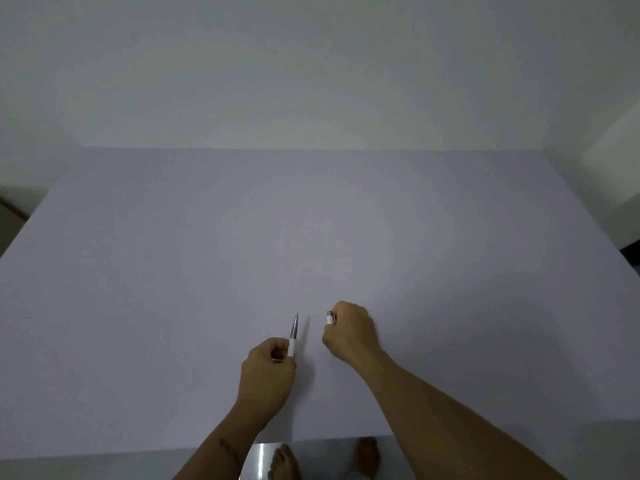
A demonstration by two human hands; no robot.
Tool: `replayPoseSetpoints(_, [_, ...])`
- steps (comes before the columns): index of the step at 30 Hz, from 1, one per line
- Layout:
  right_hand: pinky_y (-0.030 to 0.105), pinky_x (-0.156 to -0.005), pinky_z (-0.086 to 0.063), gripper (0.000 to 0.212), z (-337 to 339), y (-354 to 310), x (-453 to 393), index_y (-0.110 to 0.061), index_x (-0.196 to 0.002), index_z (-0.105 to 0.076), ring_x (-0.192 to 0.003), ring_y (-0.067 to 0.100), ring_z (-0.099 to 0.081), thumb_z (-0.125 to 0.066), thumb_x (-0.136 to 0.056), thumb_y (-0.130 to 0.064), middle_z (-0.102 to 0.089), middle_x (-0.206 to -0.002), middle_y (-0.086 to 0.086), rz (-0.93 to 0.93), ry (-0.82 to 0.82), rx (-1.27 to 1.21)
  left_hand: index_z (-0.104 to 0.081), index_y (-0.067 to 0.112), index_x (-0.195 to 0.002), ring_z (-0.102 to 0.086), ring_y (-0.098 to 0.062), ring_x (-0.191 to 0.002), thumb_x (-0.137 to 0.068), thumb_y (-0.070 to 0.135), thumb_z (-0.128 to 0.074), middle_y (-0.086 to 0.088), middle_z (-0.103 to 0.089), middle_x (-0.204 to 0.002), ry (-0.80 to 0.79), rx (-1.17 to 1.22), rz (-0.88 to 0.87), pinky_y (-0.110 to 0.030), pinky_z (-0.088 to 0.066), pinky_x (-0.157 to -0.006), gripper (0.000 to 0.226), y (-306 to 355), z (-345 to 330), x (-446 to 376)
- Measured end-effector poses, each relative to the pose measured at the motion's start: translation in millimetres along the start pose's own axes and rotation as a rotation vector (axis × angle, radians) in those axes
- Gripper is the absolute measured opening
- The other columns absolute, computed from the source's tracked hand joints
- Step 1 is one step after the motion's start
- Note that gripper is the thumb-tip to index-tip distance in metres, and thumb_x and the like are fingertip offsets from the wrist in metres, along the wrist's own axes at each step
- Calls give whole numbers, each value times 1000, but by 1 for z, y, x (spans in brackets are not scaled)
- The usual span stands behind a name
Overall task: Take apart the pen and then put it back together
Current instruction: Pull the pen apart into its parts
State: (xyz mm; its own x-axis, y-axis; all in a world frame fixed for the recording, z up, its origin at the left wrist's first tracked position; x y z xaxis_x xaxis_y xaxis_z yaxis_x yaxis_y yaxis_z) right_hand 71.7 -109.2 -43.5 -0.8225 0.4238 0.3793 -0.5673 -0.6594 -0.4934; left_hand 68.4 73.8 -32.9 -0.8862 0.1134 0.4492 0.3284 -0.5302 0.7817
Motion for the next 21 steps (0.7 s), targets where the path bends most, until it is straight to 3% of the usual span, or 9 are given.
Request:
replayPoseSetpoints(3, [30,-67,-40,9,-1,0,0,-12,-90,-55,-94,32,-62,-54,-89,-21,-66,-106,12,9,29,-7,-69,18,-90,-67,-24,-76,-87,5,-60,-5,-71,-79,-24,32,25,-40,-61,-75,16,-3,0,-1])
replayPoseSetpoints(8, [32,-86,-52,34,12,3,6,-12,-122,-61,-102,29,-65,-59,-91,-25,-68,-114,9,-16,57,-118,-68,16,-90,-66,-24,-73,-84,4,-64,-7,-69,-79,-34,74,34,-39,-62,-71,14,1,2,-1])
replayPoseSetpoints(12, [9,-52,-47,17,23,-3,18,-10,-102,-72,-64,9,-62,-64,-87,-14,-70,-88,3,-65,-28,-441,-66,16,-82,-60,-19,-67,-80,7,-70,-3,-64,-72,-14,104,33,-42,-59,-69,10,12,5,-1])
replayPoseSetpoints(16, [25,-61,-52,13,24,-21,33,-7,-90,-76,-60,13,-58,-68,-87,-18,-68,-74,2,-133,-203,-717,-65,13,-81,-58,-16,-63,-78,5,-72,-3,-63,-70,-8,115,-16,-34,-56,-61,11,28,5,0])
replayPoseSetpoints(21, [30,-58,-47,16,35,-34,38,-6,-79,-73,-59,15,-52,-71,-86,-20,-62,-67,4,-141,-127,-826,-66,14,-80,-59,-16,-64,-78,4,-73,-2,-65,-71,28,67,-137,-21,-48,-57,12,53,10,2])
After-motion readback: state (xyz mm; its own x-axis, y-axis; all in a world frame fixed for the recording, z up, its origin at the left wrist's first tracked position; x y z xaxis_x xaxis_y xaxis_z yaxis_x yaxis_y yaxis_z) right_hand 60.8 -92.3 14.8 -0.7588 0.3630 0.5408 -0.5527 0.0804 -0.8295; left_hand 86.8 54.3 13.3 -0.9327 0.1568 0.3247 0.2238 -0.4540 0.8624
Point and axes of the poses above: each hand's wrist, its own x-axis away from the middle knuckle, its own z-axis out of the back of the hand, y = z × x, the point moved 6 cm from there along -x, towards the middle knuckle
